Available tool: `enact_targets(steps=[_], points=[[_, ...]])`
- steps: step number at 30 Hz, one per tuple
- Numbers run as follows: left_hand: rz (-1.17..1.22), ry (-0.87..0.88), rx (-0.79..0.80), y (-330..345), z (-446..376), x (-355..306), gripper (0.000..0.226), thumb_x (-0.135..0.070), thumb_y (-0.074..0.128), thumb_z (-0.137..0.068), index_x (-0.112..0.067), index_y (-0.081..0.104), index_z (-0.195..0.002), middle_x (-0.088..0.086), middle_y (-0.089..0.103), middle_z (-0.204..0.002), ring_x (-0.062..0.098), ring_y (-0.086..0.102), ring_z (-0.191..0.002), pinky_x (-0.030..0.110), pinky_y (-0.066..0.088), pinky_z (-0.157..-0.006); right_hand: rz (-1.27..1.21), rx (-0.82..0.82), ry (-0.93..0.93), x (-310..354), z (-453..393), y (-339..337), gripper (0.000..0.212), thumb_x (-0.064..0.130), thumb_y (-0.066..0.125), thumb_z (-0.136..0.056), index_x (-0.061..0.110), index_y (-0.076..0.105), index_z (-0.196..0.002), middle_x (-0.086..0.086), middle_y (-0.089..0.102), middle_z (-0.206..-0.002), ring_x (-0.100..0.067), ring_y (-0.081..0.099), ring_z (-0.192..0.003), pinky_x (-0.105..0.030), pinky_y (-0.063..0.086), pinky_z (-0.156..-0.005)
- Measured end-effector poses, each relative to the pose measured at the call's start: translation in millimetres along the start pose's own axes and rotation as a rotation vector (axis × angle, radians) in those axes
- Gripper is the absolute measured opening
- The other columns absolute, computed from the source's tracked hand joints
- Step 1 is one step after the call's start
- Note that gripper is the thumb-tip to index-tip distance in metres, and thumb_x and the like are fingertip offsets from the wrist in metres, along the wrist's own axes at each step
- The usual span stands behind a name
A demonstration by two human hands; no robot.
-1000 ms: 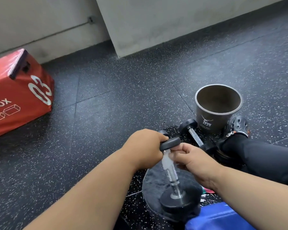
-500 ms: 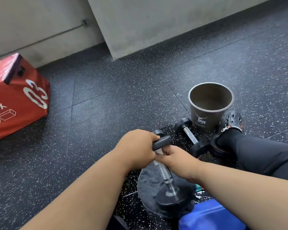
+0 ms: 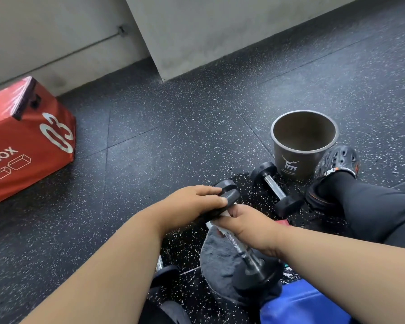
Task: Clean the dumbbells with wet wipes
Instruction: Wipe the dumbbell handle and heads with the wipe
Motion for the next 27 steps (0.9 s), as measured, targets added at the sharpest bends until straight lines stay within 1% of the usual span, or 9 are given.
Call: enact_targets(steps=[2, 5, 8, 11, 14, 16, 20, 24, 27], points=[[0.127, -0.042, 0.094, 10, -7, 6, 0.071, -0.070, 0.075, -0.074, -0.039, 0.069, -0.138, -0.016, 0.074, -0.129, 0.003, 0.069, -0.117, 0.037, 0.047, -0.115, 0.129, -0.011, -0.033, 4, 3, 4, 0.024, 0.045, 0.077, -0.091, 0.029, 0.077, -0.108, 0.014, 0.078, -0.096, 0.001, 0.067, -0.092, -0.026, 0.051, -0.094], [0.246, -0.001, 0.184, 28, -13, 1, 0.049, -0.063, 0.067, -0.085, -0.026, 0.078, -0.115, -0.007, 0.077, -0.109, 0.008, 0.069, -0.100, 0.039, 0.047, -0.104, 0.271, -0.088, -0.082, 7, 6, 3, 0.004, 0.036, 0.077, -0.093, 0.037, 0.073, -0.095, 0.021, 0.076, -0.084, 0.012, 0.063, -0.080, -0.010, 0.046, -0.076], [0.266, 0.044, 0.162, 35, -19, -6, 0.055, -0.060, 0.063, -0.085, -0.011, 0.074, -0.105, 0.004, 0.075, -0.100, 0.020, 0.067, -0.096, 0.051, 0.046, -0.110, 0.328, -0.165, -0.127, 10, 8, -1, 0.012, 0.033, 0.078, -0.092, 0.038, 0.070, -0.084, 0.032, 0.069, -0.068, 0.016, 0.059, -0.065, -0.009, 0.043, -0.063], [0.302, 0.026, 0.148, 37, -20, -11, 0.042, -0.053, 0.063, -0.088, -0.015, 0.077, -0.098, 0.007, 0.075, -0.094, 0.022, 0.066, -0.091, 0.040, 0.050, -0.095, 0.253, -0.116, -0.087, 13, 8, -7, 0.008, 0.029, 0.081, -0.091, 0.031, 0.074, -0.094, 0.021, 0.075, -0.077, 0.016, 0.061, -0.069, -0.007, 0.045, -0.067], [0.372, -0.022, 0.184, 42, -19, -14, 0.033, -0.037, 0.056, -0.106, -0.011, 0.075, -0.109, 0.010, 0.075, -0.098, 0.024, 0.066, -0.090, 0.033, 0.051, -0.085, 0.192, -0.061, -0.019, 13, 11, -12, 0.020, 0.028, 0.079, -0.086, 0.023, 0.074, -0.105, 0.011, 0.075, -0.088, 0.006, 0.065, -0.076, -0.017, 0.050, -0.075], [0.386, -0.044, 0.178, 42, -21, -13, 0.033, -0.036, 0.055, -0.106, -0.011, 0.076, -0.110, 0.011, 0.076, -0.101, 0.026, 0.066, -0.093, 0.036, 0.050, -0.089, 0.182, -0.066, 0.001, 11, 11, -14, 0.022, 0.027, 0.079, -0.085, 0.022, 0.074, -0.106, 0.009, 0.077, -0.092, 0.001, 0.067, -0.082, -0.022, 0.052, -0.080], [0.242, 0.040, 0.163, 41, -25, -16, 0.049, -0.055, 0.060, -0.088, -0.011, 0.075, -0.105, 0.010, 0.076, -0.114, 0.023, 0.067, -0.107, 0.049, 0.044, -0.112, 0.121, -0.114, -0.057, 14, 9, -12, 0.009, 0.017, 0.081, -0.088, 0.024, 0.077, -0.092, 0.016, 0.075, -0.079, 0.011, 0.062, -0.071, -0.011, 0.047, -0.069], [0.169, 0.010, 0.093, 40, -36, -9, 0.050, -0.070, 0.068, -0.069, -0.038, 0.076, -0.107, 0.000, 0.072, -0.134, 0.020, 0.065, -0.131, 0.050, 0.040, -0.121, 0.172, -0.096, -0.022, 13, 5, -3, 0.012, 0.018, 0.076, -0.091, 0.022, 0.071, -0.081, 0.015, 0.071, -0.068, 0.004, 0.056, -0.067, -0.015, 0.044, -0.060], [0.176, -0.020, 0.100, 44, -36, -11, 0.079, -0.073, 0.071, -0.062, -0.046, 0.068, -0.136, -0.019, 0.067, -0.141, 0.004, 0.062, -0.131, 0.040, 0.041, -0.122, 0.098, -0.089, 0.034, 8, 0, 0, 0.012, 0.022, 0.075, -0.087, 0.016, 0.075, -0.096, -0.001, 0.077, -0.087, -0.010, 0.061, -0.080, -0.031, 0.052, -0.069]])
Point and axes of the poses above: each hand's wrist, its own z-axis away from the middle knuckle, its own y-axis out of the palm, x = y × z, the point moved 4 cm from there along -z, towards the middle knuckle
